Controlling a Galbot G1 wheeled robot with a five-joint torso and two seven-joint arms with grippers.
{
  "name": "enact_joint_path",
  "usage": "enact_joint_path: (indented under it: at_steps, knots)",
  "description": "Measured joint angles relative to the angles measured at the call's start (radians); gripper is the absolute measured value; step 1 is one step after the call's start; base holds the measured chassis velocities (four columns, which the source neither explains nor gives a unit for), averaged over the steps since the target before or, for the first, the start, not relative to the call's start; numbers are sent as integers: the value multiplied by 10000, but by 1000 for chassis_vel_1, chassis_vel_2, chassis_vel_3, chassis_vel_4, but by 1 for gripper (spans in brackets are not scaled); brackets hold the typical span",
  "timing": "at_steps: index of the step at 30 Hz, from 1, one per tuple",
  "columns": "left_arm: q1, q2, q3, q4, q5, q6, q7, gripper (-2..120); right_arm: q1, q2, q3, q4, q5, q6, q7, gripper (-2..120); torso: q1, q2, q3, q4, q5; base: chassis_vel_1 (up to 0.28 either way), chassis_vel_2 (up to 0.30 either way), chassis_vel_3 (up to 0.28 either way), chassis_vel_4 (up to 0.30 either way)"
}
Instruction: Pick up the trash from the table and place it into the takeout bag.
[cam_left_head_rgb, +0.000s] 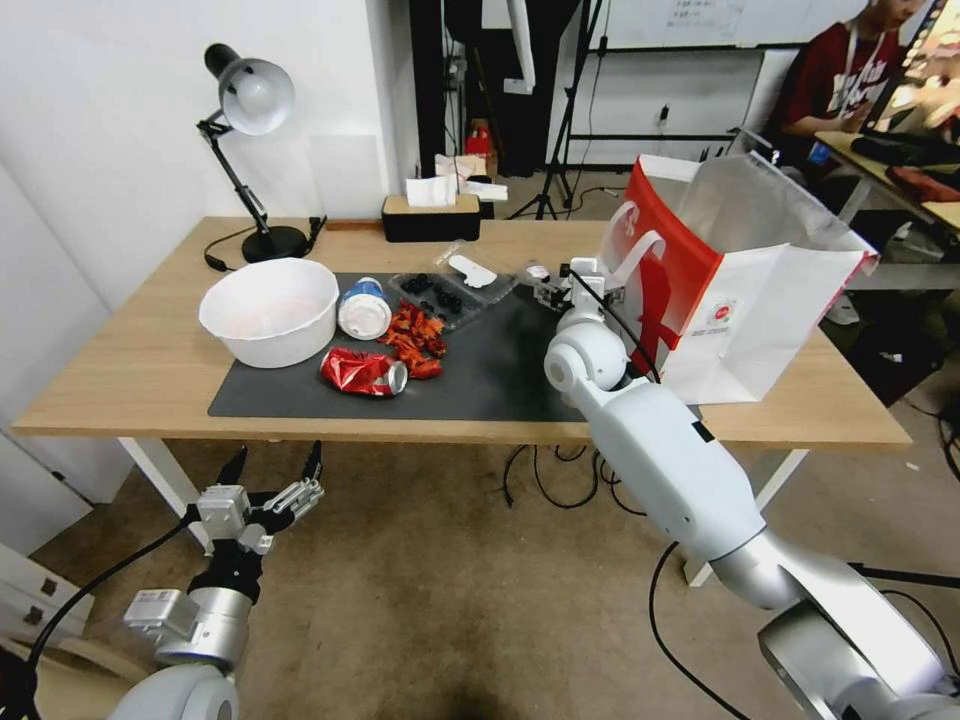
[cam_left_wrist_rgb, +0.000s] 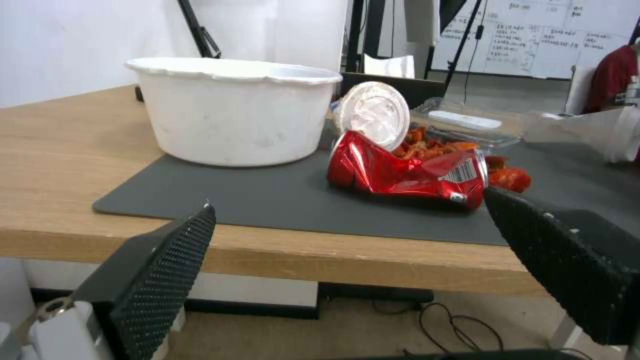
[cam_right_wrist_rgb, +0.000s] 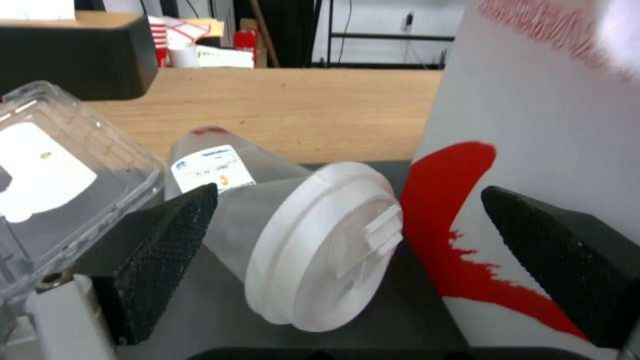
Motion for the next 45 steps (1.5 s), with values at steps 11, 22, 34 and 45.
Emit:
enact_joint_path:
  at_steps: [11,22,34,45]
  knots:
    - [-13,30,-64,-5,-27,9,-6,100,160,371,3,-492,124,-73,-13,100,0,0,0,0,-1,0,0,0,0]
    - [-50,40,-69,-1,-44,21,-9,100,225,575,-69,-656,218,-158,-13,100,0,-1,0,0,-1,0,0,0,0]
    - [-23,36,-57,-72,-45,27,-16,100,206,618,-72,-735,401,-198,66,100,0,-3,0,0,0,0,0,0,0]
    - [-27,52,-63,-80,-42,35,-18,100,330,749,-47,-964,522,-198,66,100,0,-2,0,0,-1,0,0,0,0]
